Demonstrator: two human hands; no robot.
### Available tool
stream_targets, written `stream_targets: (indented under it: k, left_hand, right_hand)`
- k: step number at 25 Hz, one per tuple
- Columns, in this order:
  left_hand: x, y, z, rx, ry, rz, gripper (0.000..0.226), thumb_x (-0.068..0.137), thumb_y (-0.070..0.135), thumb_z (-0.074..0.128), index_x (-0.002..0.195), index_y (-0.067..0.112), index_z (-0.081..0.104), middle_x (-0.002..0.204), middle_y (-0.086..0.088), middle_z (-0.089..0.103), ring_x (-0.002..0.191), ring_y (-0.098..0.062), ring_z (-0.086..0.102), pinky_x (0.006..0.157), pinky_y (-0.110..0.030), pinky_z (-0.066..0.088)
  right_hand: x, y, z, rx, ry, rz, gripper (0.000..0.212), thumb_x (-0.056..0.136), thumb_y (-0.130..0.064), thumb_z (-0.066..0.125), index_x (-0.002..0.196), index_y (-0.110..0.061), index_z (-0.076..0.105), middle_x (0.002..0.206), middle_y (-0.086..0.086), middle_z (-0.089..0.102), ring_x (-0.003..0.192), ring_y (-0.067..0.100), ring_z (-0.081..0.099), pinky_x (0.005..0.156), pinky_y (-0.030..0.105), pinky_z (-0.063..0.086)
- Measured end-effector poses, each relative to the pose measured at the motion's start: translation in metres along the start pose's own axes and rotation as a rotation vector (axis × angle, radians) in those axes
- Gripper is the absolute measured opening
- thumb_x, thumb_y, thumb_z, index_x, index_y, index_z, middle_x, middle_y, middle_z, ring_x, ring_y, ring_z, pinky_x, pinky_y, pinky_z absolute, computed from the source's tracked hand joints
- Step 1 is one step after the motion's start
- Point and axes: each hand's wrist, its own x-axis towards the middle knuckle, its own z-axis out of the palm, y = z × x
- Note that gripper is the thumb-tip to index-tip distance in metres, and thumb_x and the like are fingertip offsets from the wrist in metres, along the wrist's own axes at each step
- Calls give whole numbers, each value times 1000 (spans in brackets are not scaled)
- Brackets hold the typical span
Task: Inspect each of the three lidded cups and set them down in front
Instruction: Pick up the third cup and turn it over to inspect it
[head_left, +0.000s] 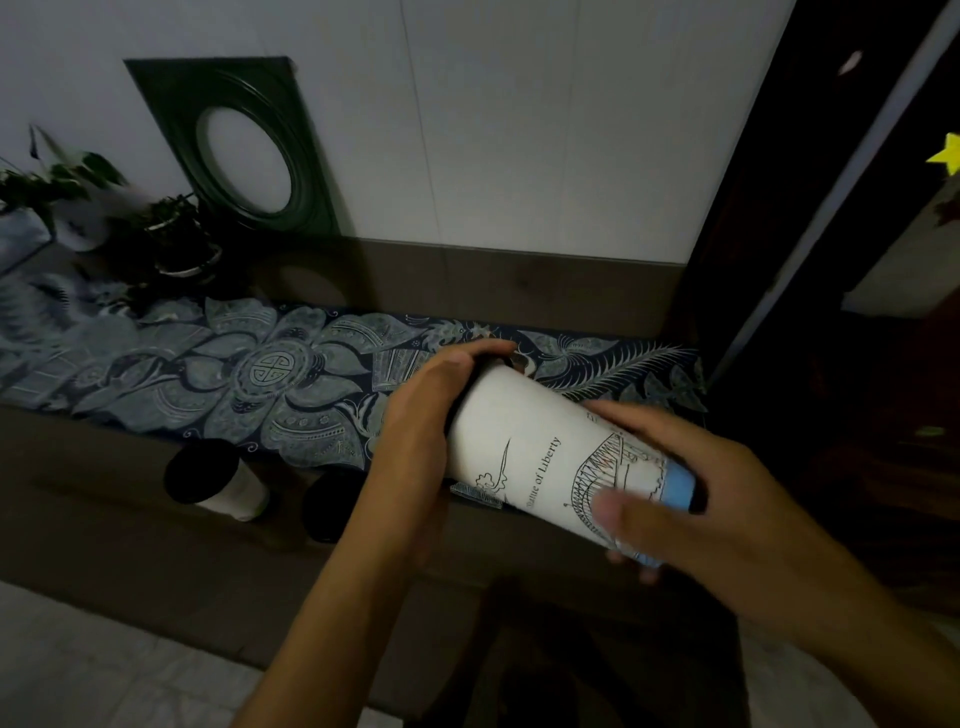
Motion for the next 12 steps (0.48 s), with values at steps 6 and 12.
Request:
stream_targets:
  k: [6, 12]
  left_hand:
    - [-2, 0, 1, -13, 1, -107, 41, 82, 45, 48, 102, 26, 78, 119, -7, 73, 113, -32, 67, 77, -44, 56]
    - [-9, 1, 0, 48, -95, 126, 46, 83, 53, 50, 116, 30, 72, 123, -4, 71, 113, -27, 67, 93, -55, 55]
  right_hand:
    - [2, 15, -4, -901, 163, -429, 79, 68, -56, 67, 140, -50, 35, 132, -23, 44, 109, 3, 60, 69, 20, 60]
    - [-2, 5, -3, 353, 49, 144, 67, 56, -44, 87, 118, -33, 63, 84, 2, 76, 51, 20, 64, 38, 26, 46]
